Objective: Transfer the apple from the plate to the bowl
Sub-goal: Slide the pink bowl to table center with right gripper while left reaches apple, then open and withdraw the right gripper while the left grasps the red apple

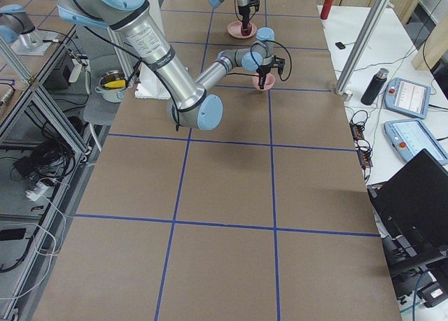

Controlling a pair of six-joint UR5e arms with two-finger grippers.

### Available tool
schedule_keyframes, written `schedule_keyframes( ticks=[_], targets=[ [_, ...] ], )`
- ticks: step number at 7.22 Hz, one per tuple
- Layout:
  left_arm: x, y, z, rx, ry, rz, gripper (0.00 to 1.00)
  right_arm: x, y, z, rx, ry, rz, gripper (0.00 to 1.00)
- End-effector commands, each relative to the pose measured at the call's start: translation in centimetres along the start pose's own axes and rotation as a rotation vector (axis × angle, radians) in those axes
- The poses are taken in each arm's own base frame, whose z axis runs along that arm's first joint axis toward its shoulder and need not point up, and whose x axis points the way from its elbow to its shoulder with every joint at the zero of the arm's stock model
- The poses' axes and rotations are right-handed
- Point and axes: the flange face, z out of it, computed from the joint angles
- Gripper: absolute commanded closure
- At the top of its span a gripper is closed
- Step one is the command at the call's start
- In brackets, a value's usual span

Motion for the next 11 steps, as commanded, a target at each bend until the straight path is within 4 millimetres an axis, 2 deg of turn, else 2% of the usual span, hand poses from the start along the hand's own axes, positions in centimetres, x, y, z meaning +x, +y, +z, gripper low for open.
schedule_keyframes(
  ticks=[1,2,4,5,6,7,8,9,10,11],
  targets=[
    [0.0,0.0,0.0,0.001,-0.001,0.000,0.03,-0.3,-0.6,1.1,0.010,-0.010,-0.002,1.00],
    [0.0,0.0,-0.1,0.002,0.000,-0.001,0.09,-0.6,0.0,1.4,0.003,-0.009,-0.005,1.00],
    [-0.2,0.0,0.0,0.009,-0.010,-0.002,0.30,-0.8,0.0,1.2,0.005,-0.017,0.003,1.00],
    [-0.2,0.0,0.0,0.009,-0.011,-0.007,0.50,-0.9,0.2,1.1,0.006,-0.019,0.015,0.49],
    [-0.1,0.0,-0.1,0.010,-0.009,-0.012,0.91,-1.2,0.3,0.5,0.009,-0.032,0.018,0.00],
    [-0.1,-0.1,-0.2,0.013,-0.007,-0.012,1.00,-1.3,0.6,-0.3,0.012,-0.048,0.011,0.00],
    [0.3,-0.1,-1.1,0.022,0.006,-0.005,1.00,-1.0,0.3,-2.4,0.012,-0.074,0.010,0.00],
    [1.7,-0.4,-3.5,0.029,0.022,0.001,1.00,3.6,0.1,-5.0,-0.026,-0.115,0.019,0.00],
    [5.0,-1.0,-6.9,0.001,-0.008,-0.010,1.00,9.9,-0.3,-8.0,-0.040,-0.122,0.043,0.00],
    [9.7,-2.6,-11.2,-0.006,-0.017,-0.021,1.00,15.6,-0.1,-9.3,-0.023,-0.108,-0.019,0.00]
  ],
)
